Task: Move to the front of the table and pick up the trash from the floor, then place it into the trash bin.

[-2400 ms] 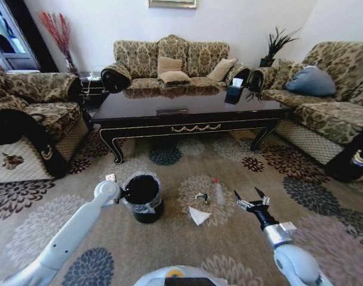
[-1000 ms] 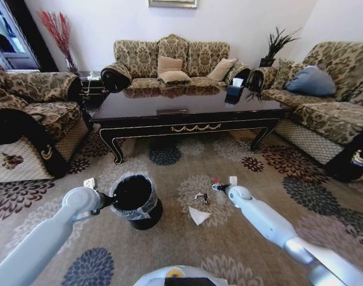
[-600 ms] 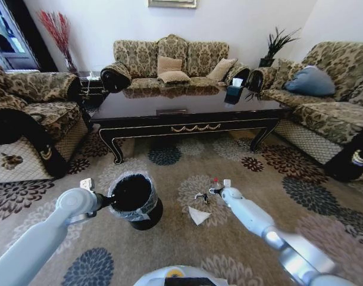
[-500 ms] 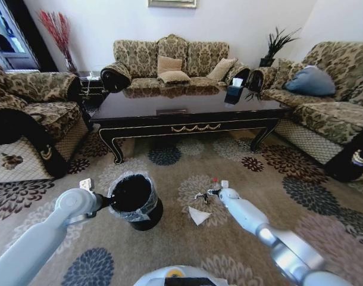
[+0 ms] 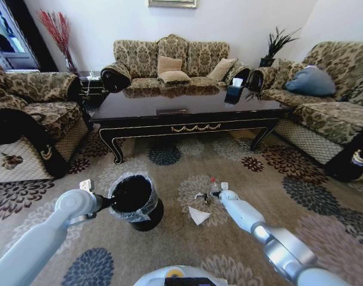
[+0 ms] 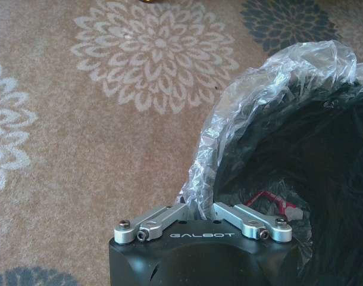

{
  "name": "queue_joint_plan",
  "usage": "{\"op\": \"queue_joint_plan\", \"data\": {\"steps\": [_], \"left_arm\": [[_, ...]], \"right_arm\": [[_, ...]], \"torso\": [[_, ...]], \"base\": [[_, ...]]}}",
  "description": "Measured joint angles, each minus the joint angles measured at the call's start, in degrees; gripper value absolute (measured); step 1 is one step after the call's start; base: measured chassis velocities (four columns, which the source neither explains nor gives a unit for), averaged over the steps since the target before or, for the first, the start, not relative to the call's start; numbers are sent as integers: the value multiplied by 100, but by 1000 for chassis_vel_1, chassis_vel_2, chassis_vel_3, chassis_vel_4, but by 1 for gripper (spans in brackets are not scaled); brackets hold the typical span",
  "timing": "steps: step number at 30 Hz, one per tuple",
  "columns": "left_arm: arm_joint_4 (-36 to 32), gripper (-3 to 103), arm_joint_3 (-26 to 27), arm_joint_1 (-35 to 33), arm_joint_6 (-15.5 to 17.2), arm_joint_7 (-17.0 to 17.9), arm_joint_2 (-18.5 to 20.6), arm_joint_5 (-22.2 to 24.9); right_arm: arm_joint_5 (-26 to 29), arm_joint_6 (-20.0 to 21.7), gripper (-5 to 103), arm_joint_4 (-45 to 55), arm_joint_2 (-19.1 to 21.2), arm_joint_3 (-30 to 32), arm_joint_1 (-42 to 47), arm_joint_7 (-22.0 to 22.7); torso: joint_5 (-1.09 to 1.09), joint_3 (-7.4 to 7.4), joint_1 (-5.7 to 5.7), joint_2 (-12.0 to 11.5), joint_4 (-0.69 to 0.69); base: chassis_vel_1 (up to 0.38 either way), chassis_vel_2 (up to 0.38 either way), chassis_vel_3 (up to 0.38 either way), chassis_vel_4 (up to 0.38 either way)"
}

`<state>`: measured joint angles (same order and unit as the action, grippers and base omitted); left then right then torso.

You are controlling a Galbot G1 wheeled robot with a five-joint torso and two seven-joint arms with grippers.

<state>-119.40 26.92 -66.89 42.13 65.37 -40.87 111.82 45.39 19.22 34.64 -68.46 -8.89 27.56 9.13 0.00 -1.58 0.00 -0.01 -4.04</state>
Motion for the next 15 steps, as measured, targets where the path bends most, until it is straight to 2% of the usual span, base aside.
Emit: {"op": "queue_joint_plan", "data": {"steps": [4, 6, 9, 15], "left_arm": [[1, 0, -12, 1, 0, 0, -15, -4], [0, 0, -14, 1, 1, 0, -16, -4], [-1, 0, -19, 2, 1, 0, -27, -9], [-34, 0, -18, -42, 1, -1, -33, -18]], "right_arm": [[-8, -1, 37, 18, 36, 4, 18, 10], [-8, -1, 37, 22, 42, 8, 22, 15], [-9, -1, 28, 68, 77, 22, 55, 39], [0, 20, 25, 149, 138, 53, 89, 70]], "torso": [[0, 0, 0, 0, 1], [0, 0, 0, 0, 1], [0, 0, 0, 0, 1], [1, 0, 0, 0, 1]], "base": [[0, 0, 0, 0], [0, 0, 0, 0], [0, 0, 0, 0], [0, 0, 0, 0]]}}
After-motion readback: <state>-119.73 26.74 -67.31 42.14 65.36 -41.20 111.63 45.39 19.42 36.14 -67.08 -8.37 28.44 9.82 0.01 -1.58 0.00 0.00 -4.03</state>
